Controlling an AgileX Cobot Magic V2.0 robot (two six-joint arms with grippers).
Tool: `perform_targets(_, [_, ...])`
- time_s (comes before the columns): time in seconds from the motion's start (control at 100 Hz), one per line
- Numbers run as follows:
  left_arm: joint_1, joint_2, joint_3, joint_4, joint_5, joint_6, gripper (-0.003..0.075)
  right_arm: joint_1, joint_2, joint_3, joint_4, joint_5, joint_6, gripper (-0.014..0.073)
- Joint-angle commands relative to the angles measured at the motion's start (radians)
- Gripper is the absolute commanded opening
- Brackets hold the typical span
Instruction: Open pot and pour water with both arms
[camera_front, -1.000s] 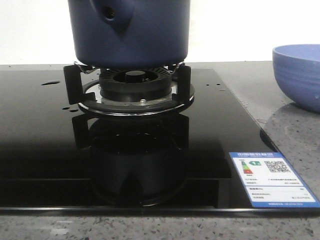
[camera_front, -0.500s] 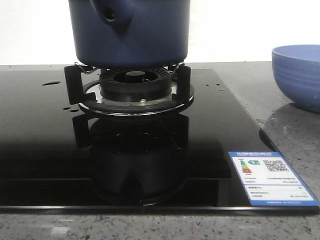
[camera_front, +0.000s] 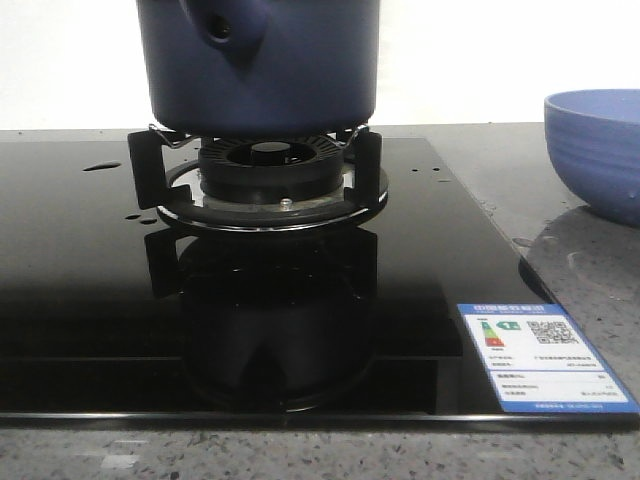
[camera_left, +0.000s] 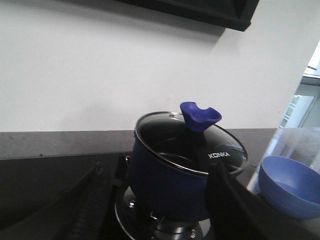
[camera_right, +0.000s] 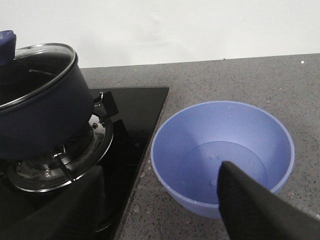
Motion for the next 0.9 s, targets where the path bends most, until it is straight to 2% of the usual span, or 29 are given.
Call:
perform_targets(0.0, [-0.029, 0.068, -0.036, -0.159, -0.031, 0.105, 0.0406, 0.003, 0.014, -0.036, 0.006, -0.079, -0.012, 0.0455])
perform_targets(0.26, [-0.103, 0.276, -0.038, -0.518, -0.031, 0.524, 0.0398, 0.003, 0.014, -0.036, 0.006, -0.079, -0.012, 0.0455])
perform_targets(0.4, [-0.136, 0.387, -0.078, -0.608, -0.021, 0.672, 0.0435, 0.003, 0.014, -0.036, 0.006, -0.079, -0.012, 0.0455])
perform_targets(0.5, [-0.157, 0.473, -0.142, -0.611, -0.015, 0.706, 0.0475, 0.003, 0.014, -0.036, 0.006, -0.079, -0.012, 0.0455])
perform_targets(0.76, [-0.205, 0.674, -0.314, -0.611, 0.016, 0.750, 0.0477, 0.003, 0.014, -0.036, 0.006, -0.079, -0.012, 0.0455])
perform_targets(0.89, [-0.218, 0.760, -0.395, -0.611, 0.019, 0.750, 0.0508, 0.003, 0.014, -0.036, 0.006, -0.079, -0.012, 0.0455])
